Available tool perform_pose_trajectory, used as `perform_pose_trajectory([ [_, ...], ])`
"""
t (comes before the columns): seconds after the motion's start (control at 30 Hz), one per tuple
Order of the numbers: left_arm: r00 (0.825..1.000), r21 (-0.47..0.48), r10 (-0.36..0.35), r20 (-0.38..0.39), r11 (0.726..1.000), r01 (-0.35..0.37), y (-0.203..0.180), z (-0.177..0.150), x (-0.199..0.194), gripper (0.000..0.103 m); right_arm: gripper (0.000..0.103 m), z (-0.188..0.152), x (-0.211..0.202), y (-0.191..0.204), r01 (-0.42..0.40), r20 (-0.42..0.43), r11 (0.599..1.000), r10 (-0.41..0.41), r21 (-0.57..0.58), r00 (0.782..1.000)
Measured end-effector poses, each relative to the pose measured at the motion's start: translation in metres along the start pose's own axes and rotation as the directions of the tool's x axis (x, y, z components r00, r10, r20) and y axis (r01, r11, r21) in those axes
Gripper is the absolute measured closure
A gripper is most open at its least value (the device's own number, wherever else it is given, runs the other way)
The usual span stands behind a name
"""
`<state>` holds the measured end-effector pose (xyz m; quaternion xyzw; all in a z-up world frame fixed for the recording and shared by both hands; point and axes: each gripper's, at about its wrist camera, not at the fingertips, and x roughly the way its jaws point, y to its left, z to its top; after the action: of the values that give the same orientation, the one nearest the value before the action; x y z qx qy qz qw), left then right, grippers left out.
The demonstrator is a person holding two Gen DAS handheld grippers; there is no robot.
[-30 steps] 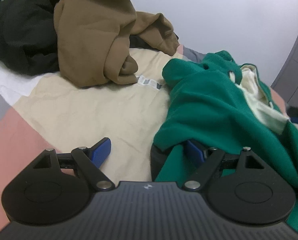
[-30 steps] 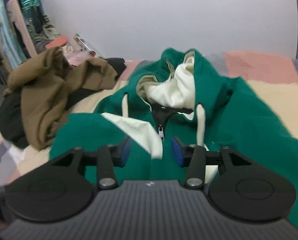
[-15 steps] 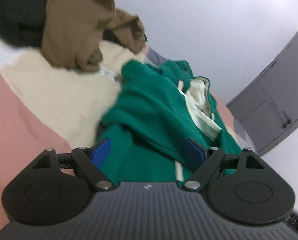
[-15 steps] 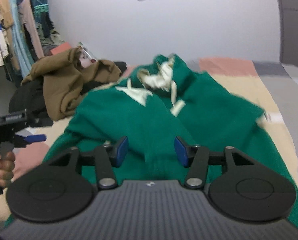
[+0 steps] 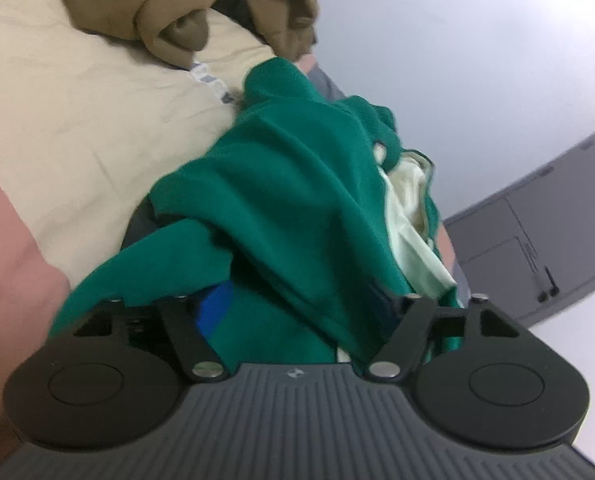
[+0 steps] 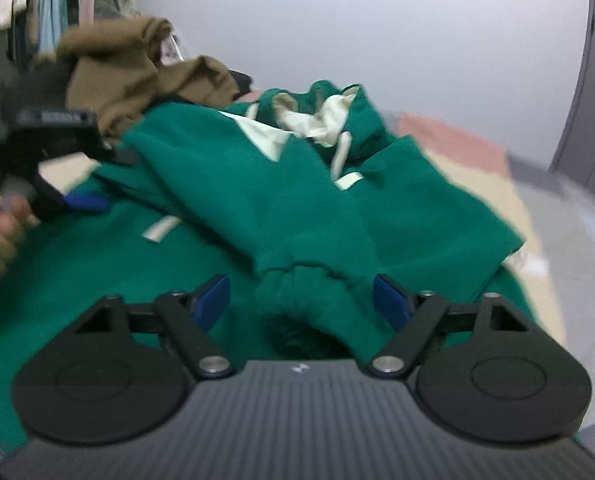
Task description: Fold large clothes
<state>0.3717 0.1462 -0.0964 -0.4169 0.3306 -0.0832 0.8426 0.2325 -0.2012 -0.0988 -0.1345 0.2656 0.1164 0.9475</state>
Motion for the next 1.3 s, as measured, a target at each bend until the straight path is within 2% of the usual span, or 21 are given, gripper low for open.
perform_pose_trajectory([
  [0.03, 1.000, -0.012, 0.005, 0.003, 1.000, -0.005, 0.002, 0.001, 0.003, 0.048, 0.039, 0.000, 0.003, -0.001, 0.026, 0.002, 1.000, -0.026, -0.013, 1.000],
  [0.1, 1.000, -0.035, 0.023, 0.006, 0.999, -0.023, 0.004, 0.005, 0.007, 0.078, 0.047, 0.000, 0.006, -0.007, 0.022, 0.016, 1.000, -0.022, 0.022, 1.000],
  [0.17, 1.000, -0.041, 0.020, 0.018, 0.999, -0.019, 0.006, 0.010, 0.006, 0.094, 0.061, 0.004, 0.005, -0.014, 0.014, 0.025, 0.998, -0.015, 0.064, 1.000],
  [0.27, 0.999, -0.032, 0.007, 0.041, 0.999, -0.005, 0.005, 0.021, -0.007, 0.097, 0.067, 0.013, -0.008, -0.027, -0.018, 0.071, 0.991, 0.009, 0.135, 0.997],
  [0.37, 0.995, -0.050, -0.016, 0.094, 0.999, 0.021, 0.008, 0.036, -0.028, 0.098, 0.070, 0.024, -0.023, -0.046, -0.131, 0.125, 0.959, 0.102, 0.253, 0.987],
  [0.43, 0.992, -0.067, -0.026, 0.123, 0.997, 0.035, 0.013, 0.047, -0.045, 0.098, 0.070, 0.029, -0.033, -0.059, -0.229, 0.168, 0.908, 0.180, 0.351, 0.969],
  [0.5, 0.988, -0.086, -0.044, 0.150, 0.995, 0.057, 0.021, 0.059, -0.064, 0.098, 0.071, 0.032, -0.038, -0.068, -0.333, 0.209, 0.833, 0.265, 0.442, 0.941],
  [0.57, 0.986, -0.098, -0.045, 0.163, 0.993, 0.061, 0.028, 0.066, -0.079, 0.098, 0.071, 0.032, -0.037, -0.076, -0.428, 0.245, 0.721, 0.351, 0.545, 0.904],
  [0.6, 0.986, -0.102, -0.036, 0.163, 0.993, 0.053, 0.031, 0.068, -0.084, 0.098, 0.071, 0.029, -0.034, -0.080, -0.469, 0.265, 0.649, 0.392, 0.599, 0.881],
  [0.67, 0.988, -0.109, -0.008, 0.156, 0.994, 0.026, 0.037, 0.071, -0.087, 0.098, 0.071, 0.023, -0.028, -0.082, -0.493, 0.275, 0.555, 0.432, 0.670, 0.859],
  [0.73, 0.990, -0.113, 0.030, 0.135, 0.994, -0.014, 0.044, 0.069, -0.084, 0.098, 0.071, 0.011, -0.016, -0.081, -0.461, 0.237, 0.493, 0.450, 0.738, 0.861],
  [0.77, 0.991, -0.112, 0.051, 0.123, 0.993, -0.037, 0.047, 0.069, -0.080, 0.098, 0.071, 0.005, -0.009, -0.081, -0.433, 0.205, 0.479, 0.455, 0.764, 0.866],
  [0.9, 0.987, -0.080, 0.117, 0.108, 0.991, -0.109, 0.053, 0.066, -0.070, 0.098, 0.071, -0.027, 0.015, -0.077, -0.301, 0.069, 0.473, 0.446, 0.828, 0.892],
  [0.97, 0.984, -0.042, 0.143, 0.105, 0.989, -0.139, 0.053, 0.066, -0.064, 0.097, 0.071, -0.037, 0.021, -0.075, -0.243, 0.012, 0.494, 0.426, 0.835, 0.905],
  [1.07, 0.980, 0.000, 0.170, 0.102, 0.985, -0.171, 0.051, 0.063, -0.061, 0.097, 0.071, -0.042, 0.024, -0.074, -0.229, 0.003, 0.492, 0.418, 0.840, 0.908],
  [1.27, 0.972, 0.084, 0.211, 0.100, 0.972, -0.219, 0.031, 0.059, -0.063, 0.096, 0.066, -0.031, 0.015, -0.067, -0.227, -0.017, 0.576, 0.386, 0.786, 0.922],
  [1.3, 0.971, 0.096, 0.213, 0.106, 0.970, -0.223, 0.027, 0.057, -0.065, 0.093, 0.065, -0.030, 0.014, -0.067, -0.226, -0.021, 0.593, 0.381, 0.773, 0.924],
])
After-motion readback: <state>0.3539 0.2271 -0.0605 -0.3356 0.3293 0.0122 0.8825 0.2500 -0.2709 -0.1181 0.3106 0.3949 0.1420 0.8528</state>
